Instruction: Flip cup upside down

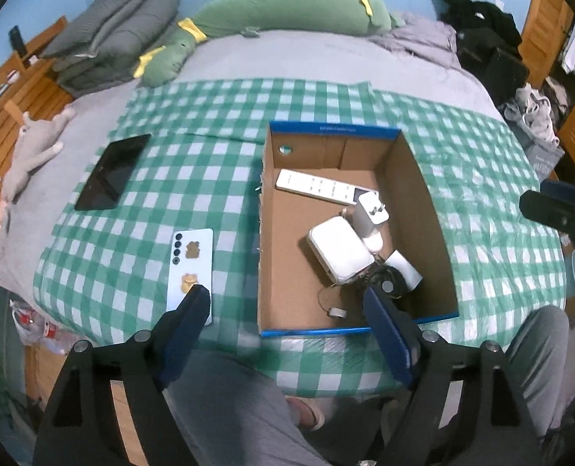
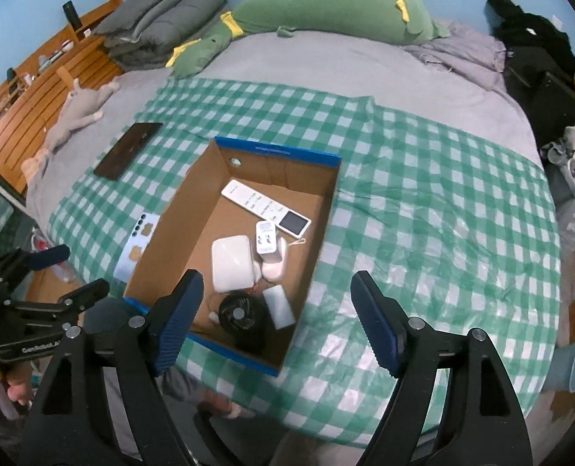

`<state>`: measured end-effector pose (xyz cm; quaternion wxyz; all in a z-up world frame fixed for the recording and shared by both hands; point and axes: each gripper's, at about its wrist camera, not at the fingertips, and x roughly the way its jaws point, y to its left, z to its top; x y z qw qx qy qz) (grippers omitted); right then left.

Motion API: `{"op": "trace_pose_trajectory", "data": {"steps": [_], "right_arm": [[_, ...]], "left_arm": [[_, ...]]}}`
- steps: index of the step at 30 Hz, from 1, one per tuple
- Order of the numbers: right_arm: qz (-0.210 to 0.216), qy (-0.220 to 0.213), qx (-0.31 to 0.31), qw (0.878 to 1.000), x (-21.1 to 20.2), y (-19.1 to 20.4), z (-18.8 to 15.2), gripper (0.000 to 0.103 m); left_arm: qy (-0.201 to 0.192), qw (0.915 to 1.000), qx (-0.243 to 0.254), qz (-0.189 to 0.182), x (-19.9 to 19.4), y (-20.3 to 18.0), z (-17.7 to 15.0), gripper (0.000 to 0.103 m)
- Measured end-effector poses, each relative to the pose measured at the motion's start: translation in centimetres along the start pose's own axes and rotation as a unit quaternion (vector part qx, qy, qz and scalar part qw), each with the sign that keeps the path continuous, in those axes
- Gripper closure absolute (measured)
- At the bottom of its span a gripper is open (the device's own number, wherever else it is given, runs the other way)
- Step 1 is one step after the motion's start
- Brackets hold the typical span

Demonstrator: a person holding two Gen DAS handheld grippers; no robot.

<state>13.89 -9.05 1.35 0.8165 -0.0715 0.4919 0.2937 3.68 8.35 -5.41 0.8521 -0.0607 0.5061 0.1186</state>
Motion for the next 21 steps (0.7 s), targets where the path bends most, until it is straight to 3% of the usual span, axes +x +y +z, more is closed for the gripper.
{"op": "trace_pose_trajectory", "data": {"steps": [5,9,13,21], "right_arm": [[-0.001,-0.018,0.013,1.0,-1.5,0.0,-1.5,0.024],[-0.009,-0.028,0.007,1.0,-2.4,0.4,-2.7,0.024],[-0.008,-0.037,0.013,0.999,-3.1,0.5,-3.7,0.024],[-0.012,-0.046,0.03,0.998,-3.5,0.1,-5.4,0.024]], "left_arm": [[-0.029,0.9992,0.022,0.016,-1.9,-1.4,-1.7,0.012],[-0.051,0.9976,0.043,0.019,-3.1,-2.3,-3.5,0.001],[-0.066,0.9968,0.045,0.01,-3.7,-2.4,-4.6,0.001],[-0.104,0.9946,0.0,-0.006,-6.1,-1.3,-5.6,0.001]]}}
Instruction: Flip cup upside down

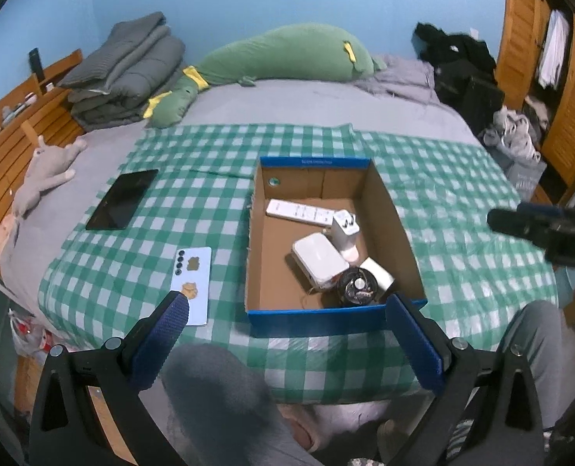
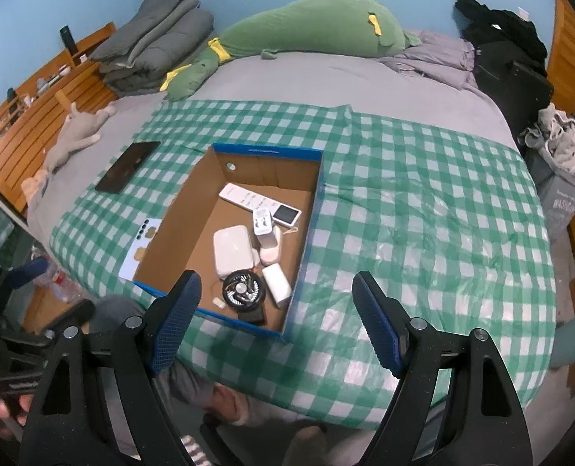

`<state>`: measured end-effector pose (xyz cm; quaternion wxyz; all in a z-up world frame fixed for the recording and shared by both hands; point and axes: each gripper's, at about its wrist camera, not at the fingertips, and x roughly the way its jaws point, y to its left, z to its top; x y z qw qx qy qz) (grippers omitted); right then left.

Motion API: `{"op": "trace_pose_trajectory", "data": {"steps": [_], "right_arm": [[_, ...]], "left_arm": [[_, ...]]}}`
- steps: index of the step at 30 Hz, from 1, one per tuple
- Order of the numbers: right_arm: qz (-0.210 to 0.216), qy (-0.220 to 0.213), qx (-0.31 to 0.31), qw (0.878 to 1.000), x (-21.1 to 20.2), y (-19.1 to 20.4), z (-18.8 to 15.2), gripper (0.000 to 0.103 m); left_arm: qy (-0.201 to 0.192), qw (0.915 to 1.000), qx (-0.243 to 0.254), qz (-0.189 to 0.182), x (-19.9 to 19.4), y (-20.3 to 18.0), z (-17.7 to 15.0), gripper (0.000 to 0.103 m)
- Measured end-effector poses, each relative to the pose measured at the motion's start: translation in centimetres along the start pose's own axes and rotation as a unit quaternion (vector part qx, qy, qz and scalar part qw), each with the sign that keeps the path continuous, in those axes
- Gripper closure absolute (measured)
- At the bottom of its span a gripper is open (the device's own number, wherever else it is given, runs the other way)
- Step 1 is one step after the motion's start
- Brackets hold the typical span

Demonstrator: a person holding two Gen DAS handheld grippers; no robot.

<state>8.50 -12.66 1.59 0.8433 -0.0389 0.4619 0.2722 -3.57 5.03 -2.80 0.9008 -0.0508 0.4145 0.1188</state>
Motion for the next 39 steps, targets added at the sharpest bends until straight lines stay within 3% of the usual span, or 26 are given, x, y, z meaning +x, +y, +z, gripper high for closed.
{"op": "trace_pose_trajectory", "data": {"steps": [7,39], "right_arm": [[0.001,0.0,0.002,1.0,-0.4,-0.1,-0.7,0.024],[0.005,-0.003,0.02,1.0,-1.6,0.6,-1.5,0.023]], "left_arm": [[0.004,0.9998,0.006,0.019,-1.2,-0.8,0.1,0.001],[0.023,0.9995,0.019,0.012,-2.2,-2.5,-0.7,0.001]]}}
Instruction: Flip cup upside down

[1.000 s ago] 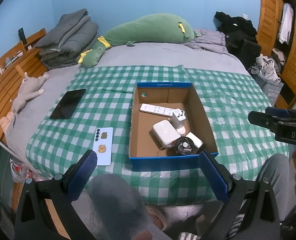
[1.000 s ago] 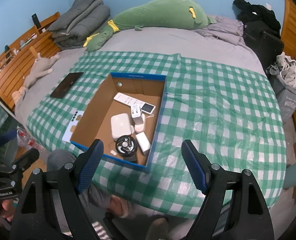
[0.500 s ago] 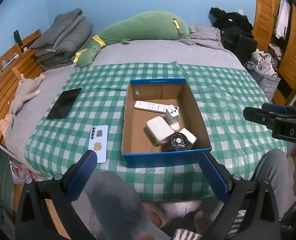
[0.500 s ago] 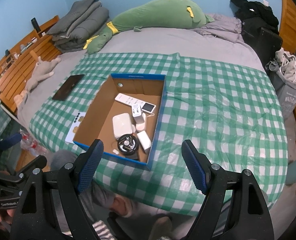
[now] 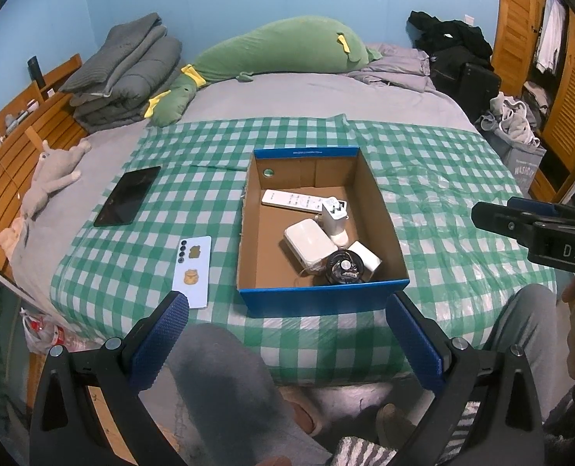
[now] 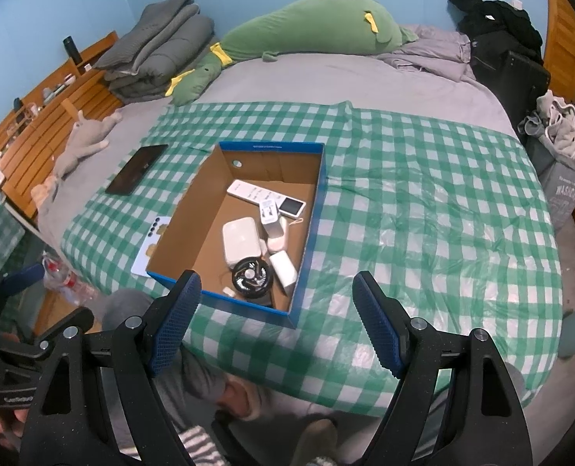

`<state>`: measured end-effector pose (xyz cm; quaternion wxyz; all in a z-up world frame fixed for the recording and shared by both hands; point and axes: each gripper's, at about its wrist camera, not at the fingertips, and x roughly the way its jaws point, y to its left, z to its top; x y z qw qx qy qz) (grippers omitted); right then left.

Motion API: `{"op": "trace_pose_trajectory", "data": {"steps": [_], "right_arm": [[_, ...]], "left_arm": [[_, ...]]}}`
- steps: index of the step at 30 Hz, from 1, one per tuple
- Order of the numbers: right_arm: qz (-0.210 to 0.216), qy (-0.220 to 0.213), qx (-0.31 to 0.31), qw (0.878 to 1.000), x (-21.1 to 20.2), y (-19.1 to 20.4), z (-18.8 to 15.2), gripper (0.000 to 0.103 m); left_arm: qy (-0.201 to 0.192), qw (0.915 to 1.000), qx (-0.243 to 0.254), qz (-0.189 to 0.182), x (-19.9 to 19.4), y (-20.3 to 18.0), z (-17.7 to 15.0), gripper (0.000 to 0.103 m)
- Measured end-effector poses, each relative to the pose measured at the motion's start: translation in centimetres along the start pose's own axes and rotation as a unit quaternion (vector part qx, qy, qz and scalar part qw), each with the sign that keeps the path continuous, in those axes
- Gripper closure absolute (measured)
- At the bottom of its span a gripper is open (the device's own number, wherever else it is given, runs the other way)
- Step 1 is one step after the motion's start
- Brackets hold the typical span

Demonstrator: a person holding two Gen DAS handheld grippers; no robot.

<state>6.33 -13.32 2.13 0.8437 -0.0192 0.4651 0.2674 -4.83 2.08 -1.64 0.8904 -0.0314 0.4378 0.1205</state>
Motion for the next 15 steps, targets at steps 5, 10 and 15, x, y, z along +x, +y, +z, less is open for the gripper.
{"op": "trace_pose_trajectory", "data": {"steps": [5,10,15], "right_arm": [[0.002,0.0,0.001,1.0,0.0,0.03,-0.03,0.023],[0.002,-0.001,-0.001,1.0,-0.01,-0.27,-0.08,0.023],[0.001,-0.001,0.002,1.0,0.02,0.03,-0.14,0.023]], "left_arm": [[0.001,1.0,0.0,0.0,-0.08,-0.04,-0.03,0.001],[0.0,1.0,-0.001,0.001,-0.03,-0.11,-0.02,0.001],[0.002,1.0,0.0,0.001,-0.08,-0.14,-0.07,0.001]]}}
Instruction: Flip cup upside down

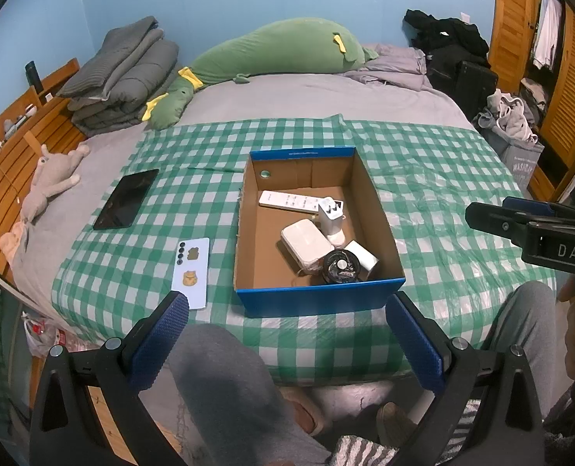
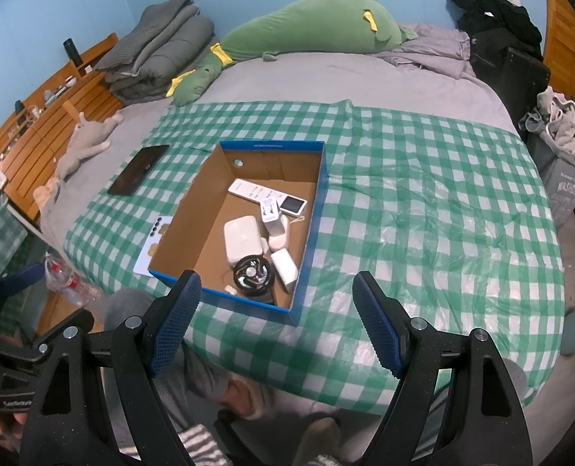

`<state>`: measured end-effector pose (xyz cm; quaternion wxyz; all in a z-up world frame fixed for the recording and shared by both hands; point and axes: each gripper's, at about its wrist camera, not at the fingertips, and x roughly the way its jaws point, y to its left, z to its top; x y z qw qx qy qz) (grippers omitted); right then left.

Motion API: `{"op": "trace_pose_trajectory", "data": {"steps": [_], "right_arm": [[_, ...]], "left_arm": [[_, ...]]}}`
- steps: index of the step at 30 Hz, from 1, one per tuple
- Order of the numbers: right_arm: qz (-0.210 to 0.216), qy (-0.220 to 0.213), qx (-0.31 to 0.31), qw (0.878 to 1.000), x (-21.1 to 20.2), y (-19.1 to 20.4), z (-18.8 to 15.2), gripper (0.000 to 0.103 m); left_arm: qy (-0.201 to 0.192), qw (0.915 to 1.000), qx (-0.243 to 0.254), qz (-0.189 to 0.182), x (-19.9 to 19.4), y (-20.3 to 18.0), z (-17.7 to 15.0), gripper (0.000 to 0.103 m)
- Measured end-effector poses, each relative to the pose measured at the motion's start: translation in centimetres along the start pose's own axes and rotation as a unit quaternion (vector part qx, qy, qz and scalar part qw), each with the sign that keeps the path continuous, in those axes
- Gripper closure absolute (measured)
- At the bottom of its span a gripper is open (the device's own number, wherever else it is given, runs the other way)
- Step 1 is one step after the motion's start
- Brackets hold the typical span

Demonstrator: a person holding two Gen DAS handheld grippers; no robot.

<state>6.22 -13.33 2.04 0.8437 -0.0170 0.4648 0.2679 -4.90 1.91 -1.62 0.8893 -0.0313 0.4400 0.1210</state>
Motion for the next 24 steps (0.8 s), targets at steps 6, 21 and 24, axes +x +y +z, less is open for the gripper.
{"op": "trace_pose_trajectory", "data": {"steps": [6,21,24], "right_arm": [[0.0,0.0,0.002,1.0,-0.04,-0.02,-0.11,0.023],[-0.002,0.001,0.008,1.0,-0.06,0.21,-0.24,0.023],[-0.003,0.0,0.008,1.0,-0.03,0.14,-0.24,0.023]], "left_arm": [[0.001,1.0,0.002,0.0,-0.32,-0.31,0.24,0.001],[-0.001,1.0,0.005,0.0,-0.41,-0.53,0.29,0.001],[0.001,1.0,0.003,0.0,-0.39,-0.54,0.27,0.001]]}}
